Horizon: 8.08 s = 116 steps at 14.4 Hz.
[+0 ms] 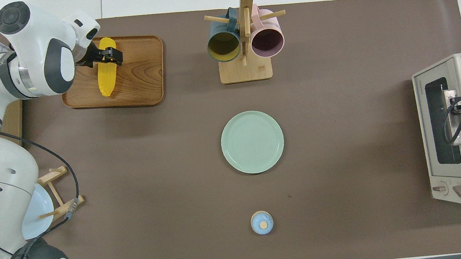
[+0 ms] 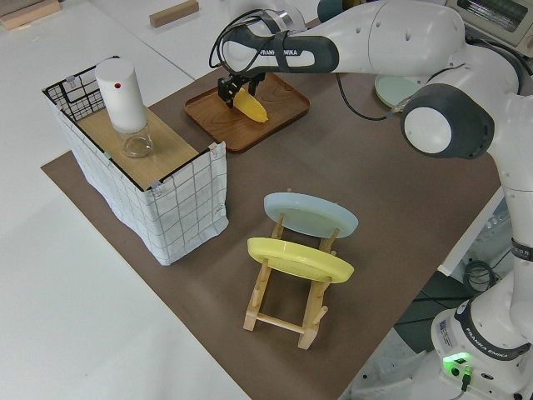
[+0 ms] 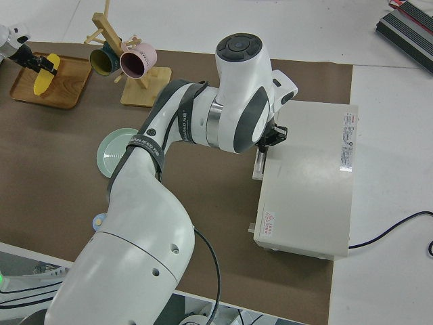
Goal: Put corn in oven
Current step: 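Grasp the yellow corn on the wooden tray with the left gripper, then open the oven with the right gripper while the left gripper carries the corn, then lower the corn onto the green plate and open the left gripper, then grasp the corn on the plate with the right gripper while the left gripper retracts, then carry the corn with the right gripper into the open toaster oven, then release the corn inside the oven with the right gripper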
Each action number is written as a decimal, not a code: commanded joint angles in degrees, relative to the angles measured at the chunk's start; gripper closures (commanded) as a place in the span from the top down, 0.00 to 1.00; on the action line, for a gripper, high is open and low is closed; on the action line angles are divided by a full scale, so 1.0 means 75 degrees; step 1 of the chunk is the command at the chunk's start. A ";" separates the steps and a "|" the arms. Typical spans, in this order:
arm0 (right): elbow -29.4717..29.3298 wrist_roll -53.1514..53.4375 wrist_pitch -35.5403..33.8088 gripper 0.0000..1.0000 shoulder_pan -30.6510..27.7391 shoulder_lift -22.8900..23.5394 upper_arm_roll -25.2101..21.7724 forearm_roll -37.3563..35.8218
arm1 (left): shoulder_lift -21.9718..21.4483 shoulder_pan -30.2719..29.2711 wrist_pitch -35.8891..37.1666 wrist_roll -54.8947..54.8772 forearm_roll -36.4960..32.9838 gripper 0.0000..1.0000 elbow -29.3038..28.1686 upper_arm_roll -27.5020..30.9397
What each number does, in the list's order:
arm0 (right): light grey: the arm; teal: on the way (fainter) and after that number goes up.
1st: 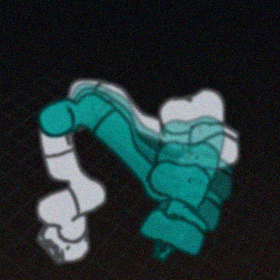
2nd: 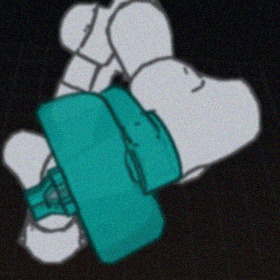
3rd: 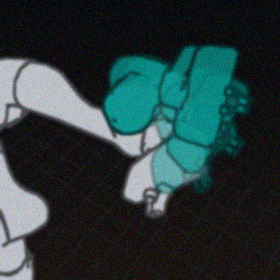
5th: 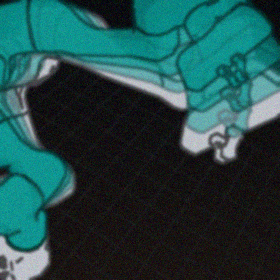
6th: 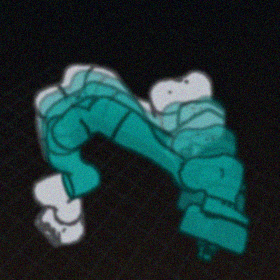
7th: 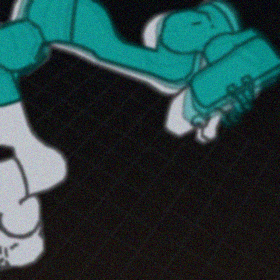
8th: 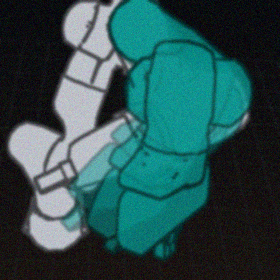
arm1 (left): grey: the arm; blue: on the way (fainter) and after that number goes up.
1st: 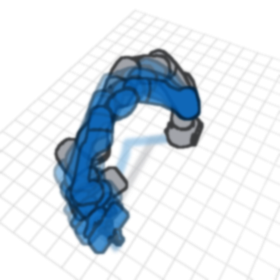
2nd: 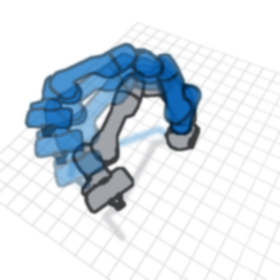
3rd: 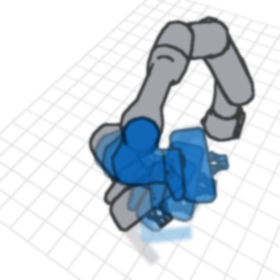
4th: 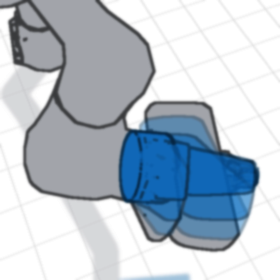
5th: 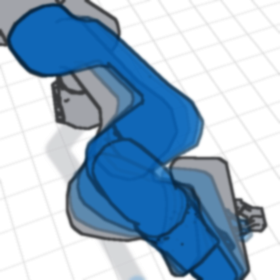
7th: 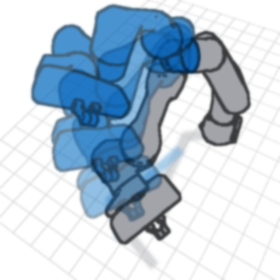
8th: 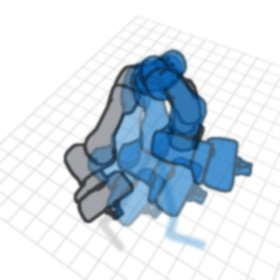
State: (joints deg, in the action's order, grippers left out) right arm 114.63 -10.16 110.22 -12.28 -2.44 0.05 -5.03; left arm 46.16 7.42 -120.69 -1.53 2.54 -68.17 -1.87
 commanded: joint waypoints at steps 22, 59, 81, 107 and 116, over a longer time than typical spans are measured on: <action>0.1579 0.0663 0.2623 0.00 0.1052 0.0782 0.0099 0.0401 | -0.3297 0.4788 -0.2691 0.5396 0.0927 0.00 -0.5196 0.0039; -0.2381 0.7788 0.2729 0.39 0.6607 0.4298 0.0145 0.0202 | -0.6776 -0.0825 0.5031 -0.1155 -0.0198 1.00 -0.3389 0.0226; -0.1446 0.3665 -0.1114 0.00 0.2859 0.1686 0.0052 -0.1063 | -0.5944 -0.0825 0.4419 -0.1272 -0.0150 1.00 -0.2922 0.0238; 0.0527 0.1940 0.0552 0.28 0.1132 0.0970 0.0134 -0.0958 | -0.6003 -0.0766 0.3857 -0.0628 -0.0209 1.00 -0.3063 0.0238; 0.0381 0.2831 0.0417 0.00 0.2071 0.0971 0.0146 -0.0256 | -0.5991 -0.0731 0.3846 -0.0616 -0.0338 1.00 -0.3063 0.0238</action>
State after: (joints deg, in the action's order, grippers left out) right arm 114.22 10.46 109.65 3.50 5.63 0.98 -8.87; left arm 1.58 1.82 -91.05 -6.62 1.34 -90.73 0.01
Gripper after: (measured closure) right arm 0.859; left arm 0.000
